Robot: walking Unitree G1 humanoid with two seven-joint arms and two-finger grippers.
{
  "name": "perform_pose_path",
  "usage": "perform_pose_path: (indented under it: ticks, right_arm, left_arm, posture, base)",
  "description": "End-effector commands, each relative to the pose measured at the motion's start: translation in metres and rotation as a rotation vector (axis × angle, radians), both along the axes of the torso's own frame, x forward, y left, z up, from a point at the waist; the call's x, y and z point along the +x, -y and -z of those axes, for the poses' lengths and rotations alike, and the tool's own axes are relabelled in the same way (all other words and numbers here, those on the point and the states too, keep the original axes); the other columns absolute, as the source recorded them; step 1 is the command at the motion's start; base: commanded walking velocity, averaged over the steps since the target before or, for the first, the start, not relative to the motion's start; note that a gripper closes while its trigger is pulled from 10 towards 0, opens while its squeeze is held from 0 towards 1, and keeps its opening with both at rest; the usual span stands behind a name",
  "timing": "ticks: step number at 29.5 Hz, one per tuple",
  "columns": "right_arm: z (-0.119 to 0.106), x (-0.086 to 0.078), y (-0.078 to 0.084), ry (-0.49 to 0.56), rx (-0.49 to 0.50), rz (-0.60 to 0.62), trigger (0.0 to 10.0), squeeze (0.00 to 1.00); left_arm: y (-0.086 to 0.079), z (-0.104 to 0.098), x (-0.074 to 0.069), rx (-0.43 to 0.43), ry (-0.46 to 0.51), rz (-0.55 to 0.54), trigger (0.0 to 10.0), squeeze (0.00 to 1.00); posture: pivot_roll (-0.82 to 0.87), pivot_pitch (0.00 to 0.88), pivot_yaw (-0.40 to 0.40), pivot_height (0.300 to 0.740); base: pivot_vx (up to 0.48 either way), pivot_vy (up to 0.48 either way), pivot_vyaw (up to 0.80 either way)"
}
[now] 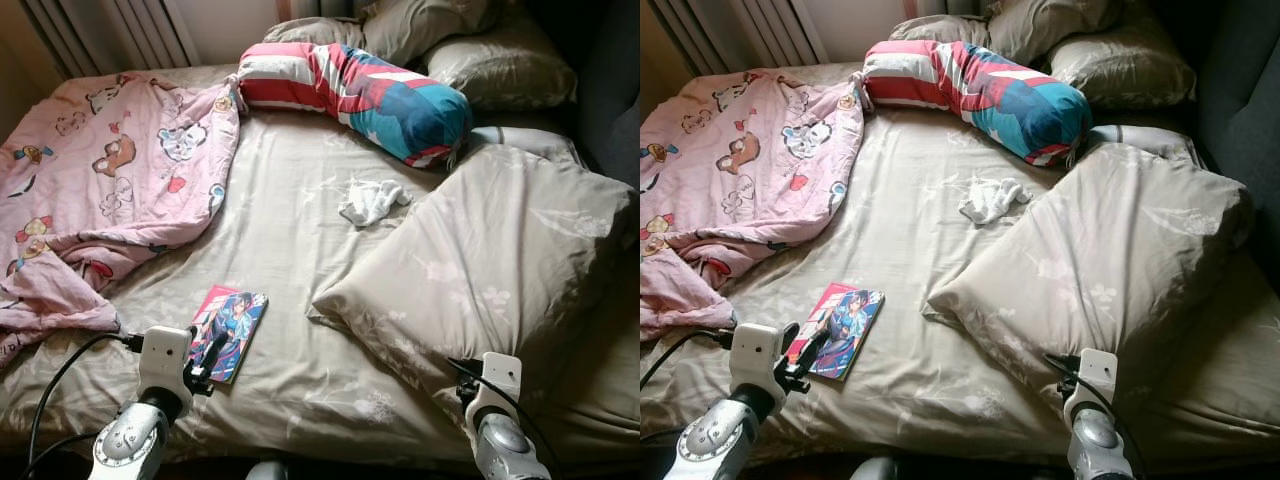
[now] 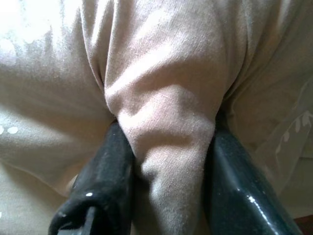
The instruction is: Clean up the room
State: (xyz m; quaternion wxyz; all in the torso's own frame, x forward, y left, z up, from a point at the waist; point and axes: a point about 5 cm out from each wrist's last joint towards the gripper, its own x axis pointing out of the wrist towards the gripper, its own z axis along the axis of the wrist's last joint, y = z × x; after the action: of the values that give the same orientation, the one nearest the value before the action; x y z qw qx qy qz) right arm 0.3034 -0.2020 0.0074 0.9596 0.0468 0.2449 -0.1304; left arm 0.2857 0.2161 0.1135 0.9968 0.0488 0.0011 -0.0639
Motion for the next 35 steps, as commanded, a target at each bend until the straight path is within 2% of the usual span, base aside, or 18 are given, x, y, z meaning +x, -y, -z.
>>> perform_pose_path:
  ticks: [1, 7, 11, 13, 15, 16, 17, 19, 20, 21, 24, 25, 27, 28, 29, 35]
  right_arm:
    - [0.022, -0.019, -0.007, -0.120, 0.029, -0.010, 0.0, 0.00]
    - [0.016, -0.015, 0.000, -0.091, 0.026, 0.015, 0.0, 0.00]
    - [0.016, -0.017, 0.012, -0.094, -0.006, 0.066, 0.0, 0.00]
    - [0.012, -0.018, 0.027, -0.102, -0.103, 0.105, 0.0, 0.00]
    - [0.009, -0.020, 0.039, -0.096, -0.123, 0.174, 0.0, 0.00]
    - [0.009, -0.020, 0.039, -0.096, -0.123, 0.174, 0.0, 0.00]
    - [0.003, -0.020, 0.052, -0.077, -0.166, 0.223, 0.0, 0.00]
    - [-0.009, -0.015, 0.065, -0.032, -0.218, 0.251, 0.0, 0.00]
    - [-0.009, -0.015, 0.065, -0.032, -0.218, 0.251, 0.0, 0.00]
    - [-0.018, -0.011, 0.073, -0.011, -0.282, 0.252, 0.0, 0.00]
    - [-0.033, -0.007, 0.091, 0.022, -0.347, 0.302, 0.0, 0.00]
    - [-0.033, -0.007, 0.091, 0.022, -0.347, 0.302, 0.0, 0.00]
    - [-0.043, -0.008, 0.105, 0.047, -0.369, 0.361, 0.0, 0.00]
    - [-0.056, -0.011, 0.126, 0.075, -0.393, 0.439, 0.0, 0.00]
    - [-0.062, -0.013, 0.135, 0.088, -0.401, 0.475, 0.0, 0.00]
    - [-0.086, -0.027, 0.175, 0.116, -0.441, 0.651, 0.0, 0.00]
  left_arm:
    - [-0.010, 0.007, -0.001, 0.000, -0.025, -0.038, 10.0, 0.00]
    - [-0.011, 0.009, 0.005, -0.004, -0.021, -0.044, 10.0, 0.00]
    - [-0.010, 0.010, 0.008, -0.010, -0.018, -0.050, 10.0, 0.00]
    - [-0.009, 0.012, 0.010, -0.013, -0.015, -0.052, 10.0, 0.00]
    - [-0.009, 0.013, 0.011, -0.015, -0.015, -0.053, 10.0, 0.00]
    - [-0.009, 0.013, 0.011, -0.015, -0.015, -0.053, 10.0, 0.00]
    - [-0.009, 0.015, 0.012, -0.017, -0.015, -0.052, 10.0, 0.00]
    - [-0.009, 0.016, 0.014, -0.019, -0.014, -0.051, 10.0, 0.00]
    - [-0.009, 0.016, 0.014, -0.019, -0.014, -0.051, 10.0, 0.00]
    - [-0.008, 0.016, 0.015, -0.017, -0.015, -0.046, 10.0, 0.00]
    - [-0.008, 0.016, 0.017, -0.016, -0.015, -0.041, 10.0, 0.00]
    - [-0.008, 0.016, 0.017, -0.016, -0.015, -0.041, 10.0, 0.00]
    - [-0.008, 0.016, 0.018, -0.017, -0.012, -0.040, 10.0, 0.00]
    - [-0.008, 0.015, 0.020, -0.017, -0.007, -0.037, 10.0, 0.00]
    - [-0.007, 0.015, 0.021, -0.017, -0.007, -0.036, 10.0, 0.00]
    - [-0.004, 0.017, 0.021, -0.017, -0.010, -0.020, 10.0, 0.00]
  posture:
    - [0.16, 0.229, 0.099, 0.651]
    - [0.14, 0.209, 0.087, 0.651]
    - [0.12, 0.195, 0.078, 0.651]
    - [0.11, 0.185, 0.074, 0.651]
    - [0.10, 0.182, 0.072, 0.651]
    - [0.10, 0.182, 0.072, 0.651]
    - [0.09, 0.177, 0.075, 0.651]
    - [0.08, 0.173, 0.077, 0.651]
    - [0.08, 0.173, 0.077, 0.651]
    - [0.07, 0.173, 0.080, 0.651]
    - [0.06, 0.167, 0.083, 0.651]
    - [0.06, 0.167, 0.083, 0.651]
    - [0.05, 0.165, 0.084, 0.651]
    - [0.05, 0.165, 0.085, 0.651]
    - [0.04, 0.166, 0.087, 0.651]
    - [0.03, 0.172, 0.098, 0.651]
  base:
    - [0.000, 0.000, 0.00]
    - [0.000, 0.000, 0.00]
    - [0.000, 0.000, 0.00]
    - [0.000, 0.000, 0.00]
    - [0.000, 0.000, 0.00]
    - [0.000, 0.000, 0.00]
    - [0.000, 0.000, 0.00]
    - [0.000, 0.000, 0.00]
    - [0.000, 0.000, 0.00]
    - [0.000, 0.000, 0.00]
    - [0.000, 0.000, 0.00]
    - [0.000, 0.000, 0.00]
    - [0.000, 0.000, 0.00]
    - [0.000, 0.000, 0.00]
    - [0.000, 0.000, 0.00]
    - [0.000, 0.000, 0.00]
